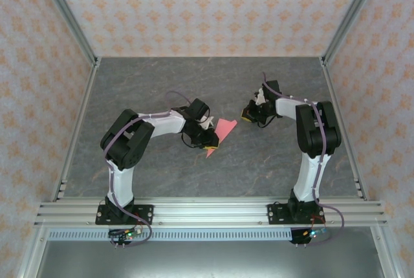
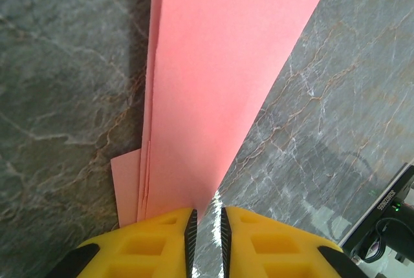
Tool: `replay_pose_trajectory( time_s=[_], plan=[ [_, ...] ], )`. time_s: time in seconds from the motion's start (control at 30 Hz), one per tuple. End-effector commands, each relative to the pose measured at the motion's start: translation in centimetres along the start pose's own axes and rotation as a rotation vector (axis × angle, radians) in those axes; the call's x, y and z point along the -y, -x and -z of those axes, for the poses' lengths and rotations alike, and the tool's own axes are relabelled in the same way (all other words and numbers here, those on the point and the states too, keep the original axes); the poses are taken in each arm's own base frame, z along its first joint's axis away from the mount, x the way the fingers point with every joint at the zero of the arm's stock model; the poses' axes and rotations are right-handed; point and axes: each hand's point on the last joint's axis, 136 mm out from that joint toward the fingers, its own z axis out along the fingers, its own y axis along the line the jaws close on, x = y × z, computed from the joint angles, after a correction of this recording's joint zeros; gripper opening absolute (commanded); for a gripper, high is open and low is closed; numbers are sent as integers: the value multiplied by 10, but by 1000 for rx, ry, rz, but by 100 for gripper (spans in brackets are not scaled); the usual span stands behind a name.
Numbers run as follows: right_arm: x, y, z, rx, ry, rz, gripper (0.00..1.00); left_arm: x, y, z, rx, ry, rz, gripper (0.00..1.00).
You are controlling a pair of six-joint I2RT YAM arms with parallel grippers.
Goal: Fold a paper plane with a square sheet of paper (fold left side to right side)
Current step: Fold the wing for the fifth time at the center of the table, then turn over the paper plane at the center of the table.
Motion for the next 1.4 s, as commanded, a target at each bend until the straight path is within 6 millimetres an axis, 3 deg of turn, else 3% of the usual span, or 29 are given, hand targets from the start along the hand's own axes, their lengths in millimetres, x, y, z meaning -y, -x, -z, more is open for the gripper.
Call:
replay_pose_trajectory(
  time_s=[0.0, 0.2, 0.4, 0.53, 0.73, 0.87, 0.97, 1.07, 1.23, 1.37],
  plan=[
    [29, 19, 1, 67, -107, -9, 0, -7, -11, 2, -23, 54, 13, 22],
    [0, 28, 33, 140, -66, 27, 0, -1, 0, 3, 2, 45, 13, 22],
    [-26, 12, 51, 154, -19, 66, 5, 23, 14, 14, 47, -16, 5, 28],
    [-33, -1, 61, 168, -25, 56, 14, 48, 23, 43, 117, -55, -48, 32],
    [-48, -31, 66, 155, -91, 52, 31, 44, 27, 92, 287, 20, -86, 39],
    [-64, -54, 60, 156, -155, 55, 50, 23, 31, 132, 470, 168, -80, 45],
    [-74, -73, 43, 132, -206, 65, 62, 7, 33, 158, 595, 272, -63, 49],
    [-80, -87, 22, 104, -244, 78, 64, -6, 34, 178, 684, 348, -31, 52],
    [-83, -100, -1, 57, -333, 126, 68, -18, 27, 189, 718, 407, -16, 56],
    [-76, -108, -8, 28, -404, 156, 69, -25, 24, 188, 714, 430, -10, 57]
  ],
)
